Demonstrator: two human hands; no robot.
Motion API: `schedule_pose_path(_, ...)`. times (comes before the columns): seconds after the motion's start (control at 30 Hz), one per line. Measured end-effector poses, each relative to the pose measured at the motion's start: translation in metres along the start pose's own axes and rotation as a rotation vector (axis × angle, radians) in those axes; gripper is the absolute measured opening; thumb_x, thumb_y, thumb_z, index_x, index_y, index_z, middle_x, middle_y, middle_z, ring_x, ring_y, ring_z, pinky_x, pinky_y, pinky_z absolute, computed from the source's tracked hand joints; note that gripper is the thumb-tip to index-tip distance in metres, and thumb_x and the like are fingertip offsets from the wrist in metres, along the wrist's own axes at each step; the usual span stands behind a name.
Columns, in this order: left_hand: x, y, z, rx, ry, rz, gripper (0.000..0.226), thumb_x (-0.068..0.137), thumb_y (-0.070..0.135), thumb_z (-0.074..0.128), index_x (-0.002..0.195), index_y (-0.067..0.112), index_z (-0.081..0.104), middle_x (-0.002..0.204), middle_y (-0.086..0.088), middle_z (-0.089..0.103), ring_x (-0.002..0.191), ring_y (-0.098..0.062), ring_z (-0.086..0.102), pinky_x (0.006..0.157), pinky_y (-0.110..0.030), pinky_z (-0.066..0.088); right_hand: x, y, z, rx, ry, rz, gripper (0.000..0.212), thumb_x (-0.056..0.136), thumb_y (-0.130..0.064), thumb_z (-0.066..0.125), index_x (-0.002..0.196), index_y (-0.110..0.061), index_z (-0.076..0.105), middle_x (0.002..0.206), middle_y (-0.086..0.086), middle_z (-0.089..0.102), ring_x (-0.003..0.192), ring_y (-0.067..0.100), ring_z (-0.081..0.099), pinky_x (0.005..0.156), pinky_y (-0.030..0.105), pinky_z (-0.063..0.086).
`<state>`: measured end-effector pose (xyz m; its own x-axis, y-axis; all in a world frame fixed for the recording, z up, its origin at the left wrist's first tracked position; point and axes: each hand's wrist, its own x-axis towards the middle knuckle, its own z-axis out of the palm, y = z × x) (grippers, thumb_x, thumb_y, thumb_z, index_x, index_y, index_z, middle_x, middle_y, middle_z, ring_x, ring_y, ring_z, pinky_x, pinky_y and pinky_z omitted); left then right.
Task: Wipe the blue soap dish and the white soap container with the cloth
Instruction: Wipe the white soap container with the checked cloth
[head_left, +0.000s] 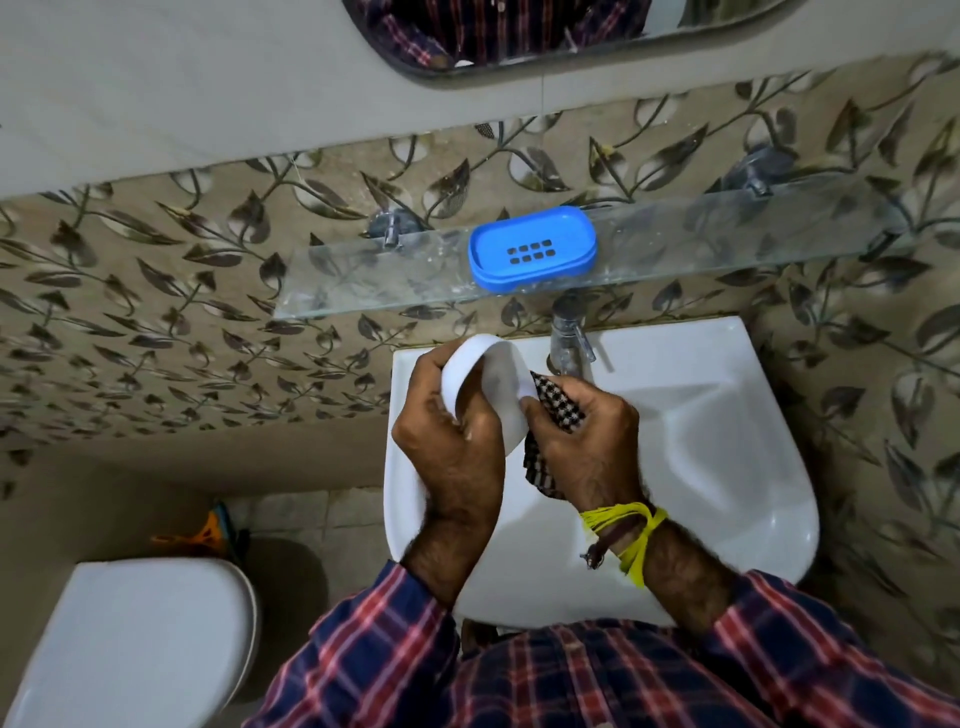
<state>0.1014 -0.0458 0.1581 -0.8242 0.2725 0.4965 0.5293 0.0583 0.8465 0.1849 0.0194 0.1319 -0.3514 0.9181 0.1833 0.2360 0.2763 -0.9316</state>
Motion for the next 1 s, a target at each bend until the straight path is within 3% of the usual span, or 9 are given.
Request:
schedule_pose_path(0.27, -0.006, -0.007, 0.009, -0.185, 0.094, -0.080, 0.019, 0.096, 0.010, 0.065, 0.103, 0.028, 0.064, 0.096, 0.006, 0.068, 0.091, -0.015, 0.066, 0.082, -0.036, 0.056, 0.004, 0.005, 0.011, 0.222, 0.023, 0.339, 0.015, 0.071, -0.024, 0.079, 0.076, -0.011, 0.072, 0.064, -0.005, 0.073, 0.060, 0.017, 0.067, 0.066, 0.040, 0.061)
schedule_pose_path(0.33, -0.005, -0.010, 0.010, -0.210, 0.058, -0.169, 0.020, 0.096, 0.017, 0.066, 0.100, 0.036, 0.063, 0.097, 0.012, 0.068, 0.092, -0.012, 0.065, 0.081, -0.036, 0.056, 0.009, 0.008, 0.008, 0.175, 0.082, 0.348, 0.017, 0.070, -0.023, 0.080, 0.077, -0.009, 0.072, 0.066, -0.003, 0.073, 0.064, 0.023, 0.069, 0.069, 0.039, 0.060)
schedule_pose_path(0.4, -0.011, -0.014, 0.007, -0.266, -0.072, -0.376, 0.029, 0.092, 0.022, 0.073, 0.110, 0.037, 0.056, 0.104, 0.013, 0.069, 0.092, -0.007, 0.068, 0.078, -0.029, 0.056, 0.017, 0.011, 0.003, 0.095, 0.162, 0.311, 0.015, 0.072, -0.022, 0.081, 0.075, -0.011, 0.071, 0.060, -0.011, 0.067, 0.055, 0.012, 0.062, 0.067, 0.032, 0.057)
schedule_pose_path(0.5, -0.027, -0.011, 0.003, -0.369, -0.319, -0.803, 0.086, 0.064, 0.042, 0.093, 0.129, 0.034, 0.038, 0.120, -0.006, 0.065, 0.091, -0.006, 0.073, 0.073, -0.025, 0.059, 0.023, 0.012, -0.006, -0.041, 0.234, 0.195, 0.014, 0.076, -0.025, 0.077, 0.071, -0.016, 0.068, 0.054, -0.010, 0.060, 0.050, 0.008, 0.052, 0.061, 0.028, 0.051)
schedule_pose_path(0.57, -0.026, -0.005, 0.006, -0.407, -0.347, -0.918, 0.109, 0.050, 0.056, 0.091, 0.138, 0.026, 0.035, 0.118, -0.009, 0.068, 0.097, -0.015, 0.074, 0.084, -0.034, 0.061, 0.022, 0.012, -0.009, -0.118, 0.236, 0.092, 0.013, 0.079, -0.028, 0.074, 0.082, -0.015, 0.072, 0.064, -0.002, 0.070, 0.059, 0.016, 0.060, 0.062, 0.031, 0.053)
schedule_pose_path(0.67, -0.006, 0.005, 0.013, -0.597, -0.242, -1.093, 0.106, 0.059, 0.067, 0.085, 0.141, 0.014, 0.044, 0.123, -0.013, 0.069, 0.103, -0.029, 0.074, 0.096, -0.043, 0.058, 0.016, 0.010, -0.008, -0.164, 0.279, -0.077, 0.022, 0.080, -0.018, 0.075, 0.102, -0.012, 0.076, 0.088, 0.008, 0.077, 0.079, 0.025, 0.071, 0.072, 0.035, 0.058)
schedule_pose_path(0.77, 0.003, 0.006, 0.016, -0.664, -0.143, -1.169, 0.077, 0.080, 0.057, 0.074, 0.137, 0.010, 0.052, 0.127, -0.026, 0.065, 0.109, -0.037, 0.070, 0.091, -0.043, 0.060, 0.009, 0.007, -0.005, -0.228, 0.346, -0.295, 0.030, 0.078, -0.005, 0.076, 0.108, -0.006, 0.074, 0.099, 0.011, 0.076, 0.086, 0.028, 0.073, 0.077, 0.037, 0.058)
schedule_pose_path(0.87, 0.003, 0.002, 0.016, -0.733, -0.151, -1.202, 0.054, 0.092, 0.054, 0.061, 0.123, 0.009, 0.060, 0.096, -0.022, 0.077, 0.088, -0.034, 0.076, 0.074, -0.041, 0.064, 0.003, 0.011, -0.003, -0.279, 0.339, -0.532, 0.032, 0.081, 0.000, 0.073, 0.113, -0.003, 0.072, 0.112, 0.009, 0.073, 0.100, 0.022, 0.072, 0.082, 0.038, 0.057)
schedule_pose_path(1.0, 0.009, -0.008, 0.011, -0.878, -0.209, -1.277, 0.057, 0.092, 0.063, 0.053, 0.117, 0.012, 0.044, 0.063, -0.015, 0.070, 0.056, -0.026, 0.071, 0.057, -0.035, 0.062, -0.007, 0.021, -0.010, -0.339, 0.196, -0.745, 0.035, 0.087, 0.002, 0.065, 0.122, -0.004, 0.066, 0.129, 0.012, 0.063, 0.110, 0.023, 0.067, 0.088, 0.037, 0.052)
